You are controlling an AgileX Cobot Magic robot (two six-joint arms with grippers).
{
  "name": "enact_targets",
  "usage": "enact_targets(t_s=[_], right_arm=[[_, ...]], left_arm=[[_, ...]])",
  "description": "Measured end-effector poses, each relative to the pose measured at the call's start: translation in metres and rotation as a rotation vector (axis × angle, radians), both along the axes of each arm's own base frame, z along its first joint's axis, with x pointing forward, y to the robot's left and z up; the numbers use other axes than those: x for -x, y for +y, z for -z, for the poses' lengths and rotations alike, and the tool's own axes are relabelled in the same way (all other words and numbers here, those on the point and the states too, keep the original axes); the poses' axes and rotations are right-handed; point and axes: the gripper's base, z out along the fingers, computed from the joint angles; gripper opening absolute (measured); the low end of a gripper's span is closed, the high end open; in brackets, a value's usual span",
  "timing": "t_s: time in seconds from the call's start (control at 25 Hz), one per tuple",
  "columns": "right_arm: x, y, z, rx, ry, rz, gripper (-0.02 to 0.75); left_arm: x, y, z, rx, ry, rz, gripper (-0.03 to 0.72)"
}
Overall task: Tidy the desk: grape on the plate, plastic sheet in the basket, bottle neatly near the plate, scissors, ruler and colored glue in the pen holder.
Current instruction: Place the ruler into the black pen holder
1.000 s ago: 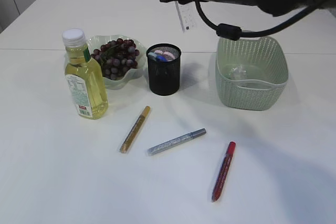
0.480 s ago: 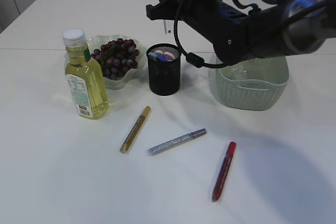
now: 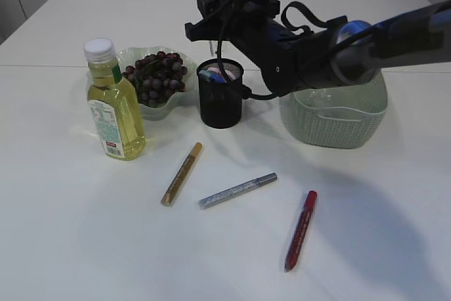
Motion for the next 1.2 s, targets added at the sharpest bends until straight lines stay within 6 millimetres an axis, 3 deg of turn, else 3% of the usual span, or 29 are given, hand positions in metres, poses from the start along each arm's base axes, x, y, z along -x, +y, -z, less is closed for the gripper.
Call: enact_targets(t_s=[0.56,1.2], right_arm=[[-0.012,-0.004,0.031,0.020,0.048,0.021,0.298],[-0.013,-0.003,0.038,0.026,0.060,0.021,0.298]], left_arm=[[-0.003,-0.003,-0.004,0.018,-0.054,0.019,0.308],[-0.004,-0.003,-0.005,0.023,-0.066,0.023,0.308]])
